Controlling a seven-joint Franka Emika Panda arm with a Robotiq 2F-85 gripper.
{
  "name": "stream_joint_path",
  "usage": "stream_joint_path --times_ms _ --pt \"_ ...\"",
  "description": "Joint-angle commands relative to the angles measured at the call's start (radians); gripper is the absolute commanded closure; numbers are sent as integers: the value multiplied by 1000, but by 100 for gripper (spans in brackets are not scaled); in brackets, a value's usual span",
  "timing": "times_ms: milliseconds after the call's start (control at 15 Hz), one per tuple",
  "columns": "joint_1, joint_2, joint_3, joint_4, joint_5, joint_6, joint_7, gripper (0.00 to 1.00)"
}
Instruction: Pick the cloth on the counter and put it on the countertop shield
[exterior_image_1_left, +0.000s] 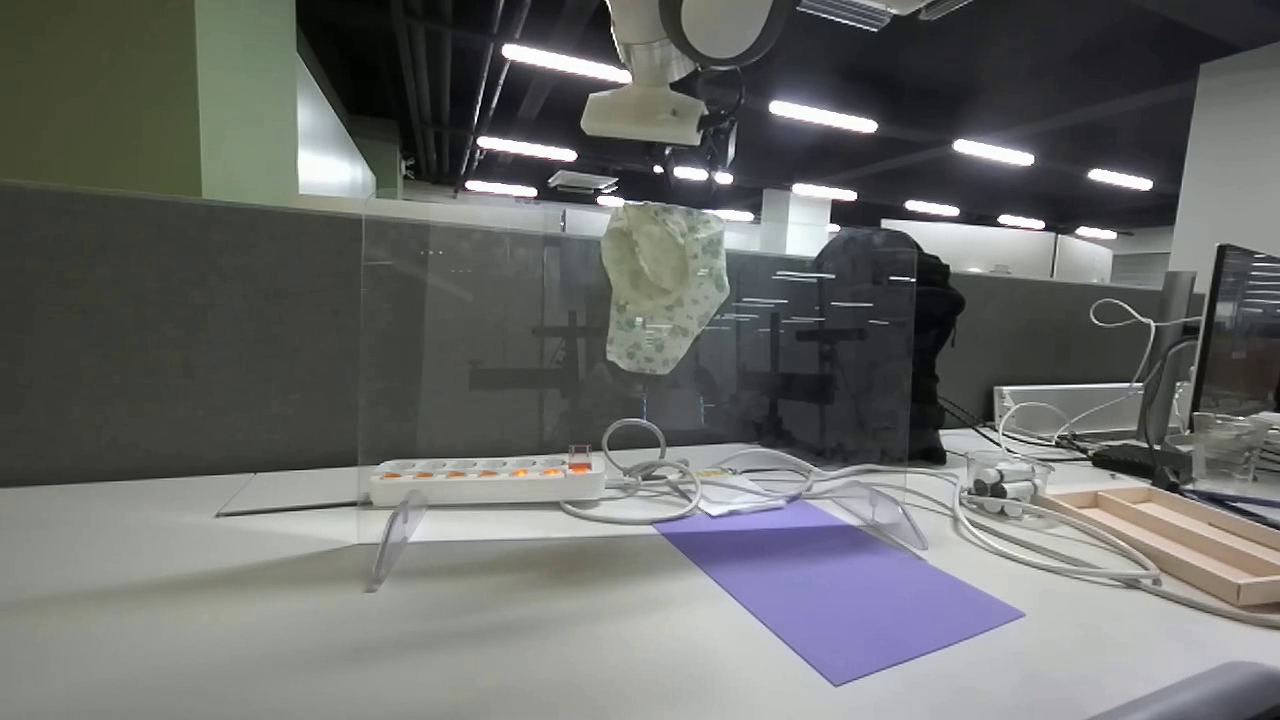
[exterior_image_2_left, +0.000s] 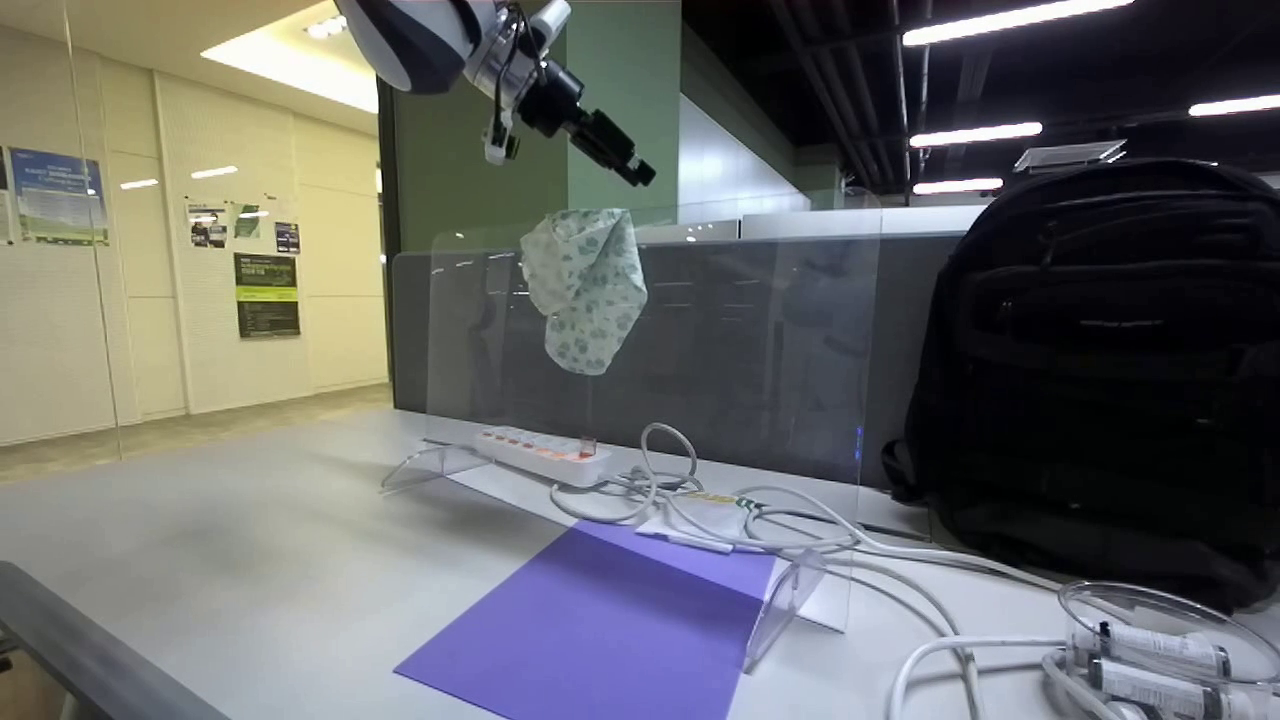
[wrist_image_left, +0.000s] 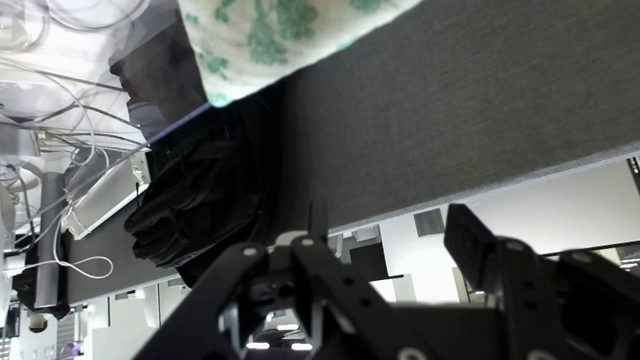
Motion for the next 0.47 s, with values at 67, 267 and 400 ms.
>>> stream_joint_path --times_ms 67,267,400 --pt "20 -1 -11 26 -74 -1 37 1" --pt "26 -11 -9 21 -151 15 41 0" --pt "30 -15 -5 20 -180 6 41 0"
